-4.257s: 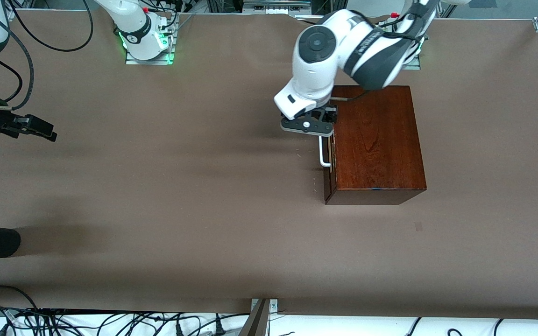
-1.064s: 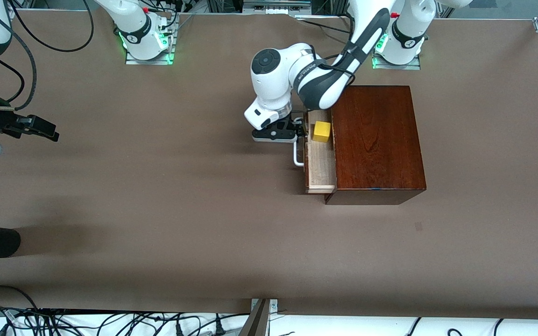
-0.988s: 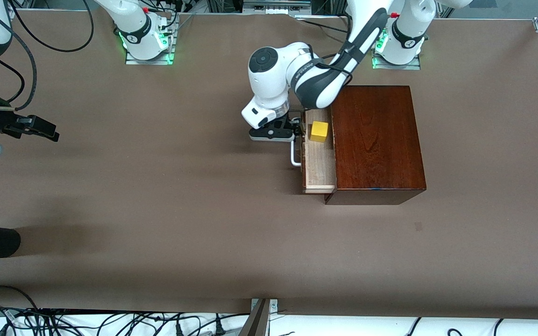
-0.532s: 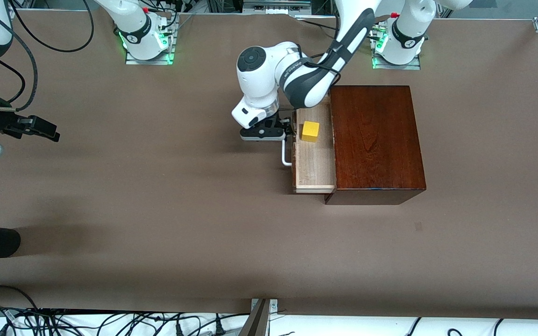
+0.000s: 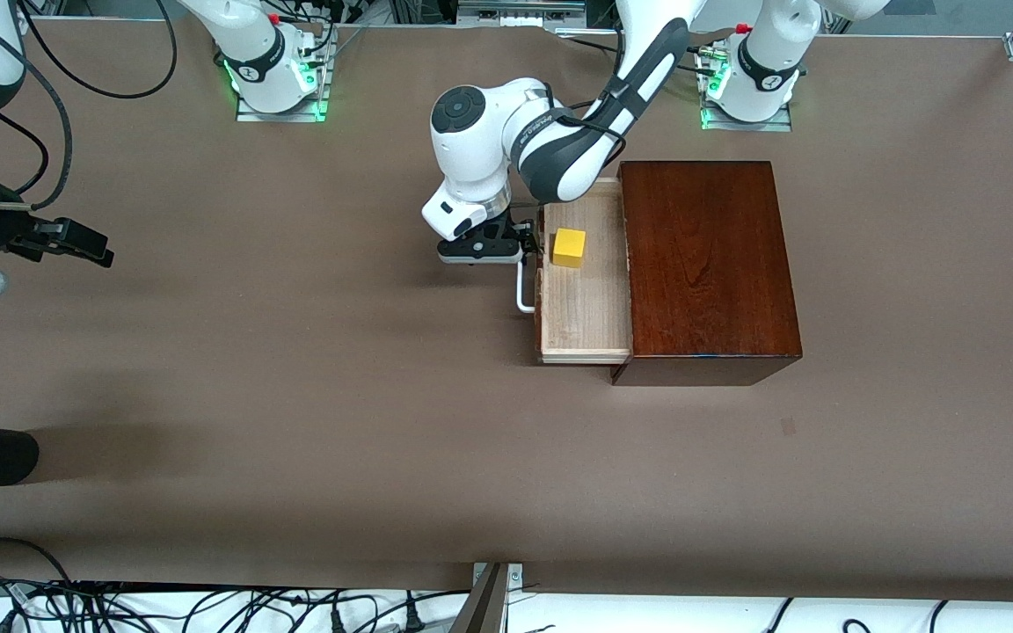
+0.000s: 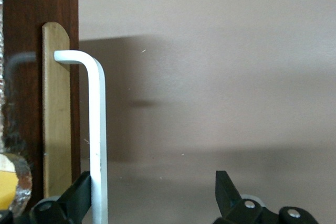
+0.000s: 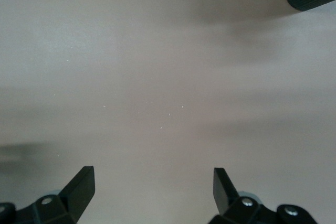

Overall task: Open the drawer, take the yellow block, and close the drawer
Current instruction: 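Pull the handle with the left gripper to slide the drawer open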

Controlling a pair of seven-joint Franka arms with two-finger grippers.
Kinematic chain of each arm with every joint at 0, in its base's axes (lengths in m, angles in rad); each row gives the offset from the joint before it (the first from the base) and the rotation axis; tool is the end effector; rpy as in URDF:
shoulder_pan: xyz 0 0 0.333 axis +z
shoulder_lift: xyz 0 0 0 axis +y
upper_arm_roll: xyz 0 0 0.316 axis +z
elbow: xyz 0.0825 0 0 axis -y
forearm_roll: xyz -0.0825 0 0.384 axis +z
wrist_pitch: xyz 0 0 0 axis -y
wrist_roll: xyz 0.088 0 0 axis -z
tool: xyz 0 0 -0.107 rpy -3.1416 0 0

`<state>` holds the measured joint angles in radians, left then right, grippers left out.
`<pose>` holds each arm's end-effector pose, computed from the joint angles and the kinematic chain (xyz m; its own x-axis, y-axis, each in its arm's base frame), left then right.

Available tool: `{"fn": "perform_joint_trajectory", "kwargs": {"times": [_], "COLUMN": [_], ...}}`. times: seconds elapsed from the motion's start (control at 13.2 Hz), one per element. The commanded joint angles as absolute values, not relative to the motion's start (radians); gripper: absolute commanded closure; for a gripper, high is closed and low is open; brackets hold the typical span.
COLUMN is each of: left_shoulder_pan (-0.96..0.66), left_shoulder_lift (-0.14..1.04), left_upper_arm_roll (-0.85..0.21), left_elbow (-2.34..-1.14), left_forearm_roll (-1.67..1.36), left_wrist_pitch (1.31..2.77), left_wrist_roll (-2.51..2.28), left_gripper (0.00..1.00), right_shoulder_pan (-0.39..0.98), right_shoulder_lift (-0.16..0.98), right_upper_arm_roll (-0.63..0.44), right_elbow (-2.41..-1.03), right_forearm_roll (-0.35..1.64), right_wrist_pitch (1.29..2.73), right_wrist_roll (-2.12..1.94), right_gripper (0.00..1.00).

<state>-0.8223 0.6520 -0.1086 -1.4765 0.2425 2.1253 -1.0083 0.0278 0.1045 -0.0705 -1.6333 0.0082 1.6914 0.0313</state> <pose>0.4462 -0.5590 0.2961 0.9928 -0.0326 0.1156 -0.0235 -0.9966 -0.0789 0.5898 -0.0226 0.5454 0.9961 -0.0748 -0.0461 -0.0749 -0.9972 0.0007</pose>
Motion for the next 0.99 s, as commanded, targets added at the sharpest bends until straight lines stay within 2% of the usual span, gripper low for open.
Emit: {"fn": "perform_joint_trajectory", "kwargs": {"times": [0.0,0.46,0.68,0.91], "left_shoulder_pan": [-0.842,-0.804,-0.691,-0.563], "left_shoulder_lift": [0.629,0.525,0.428,0.301], "left_upper_arm_roll": [-0.106,-0.118,-0.133,-0.147], "left_elbow": [-1.434,-1.447,-1.451,-1.531], "left_forearm_roll": [0.206,0.199,0.067,0.035], "left_wrist_pitch": [2.079,1.915,1.835,1.789], "left_wrist_roll": [-1.002,-0.973,-0.951,-0.808], "left_gripper": [0.0,0.0,0.0,0.0], "right_shoulder_pan": [0.026,0.029,0.029,0.038], "right_shoulder_lift": [0.097,0.098,0.097,0.098], "right_upper_arm_roll": [-0.068,-0.012,0.038,0.083], "right_elbow": [-1.617,-1.618,-1.617,-1.614], "right_forearm_roll": [0.025,0.025,0.025,0.026], "right_wrist_pitch": [1.666,1.661,1.661,1.654], "right_wrist_roll": [0.029,0.034,0.031,0.023], "right_gripper": [0.0,0.0,0.0,0.0]}}
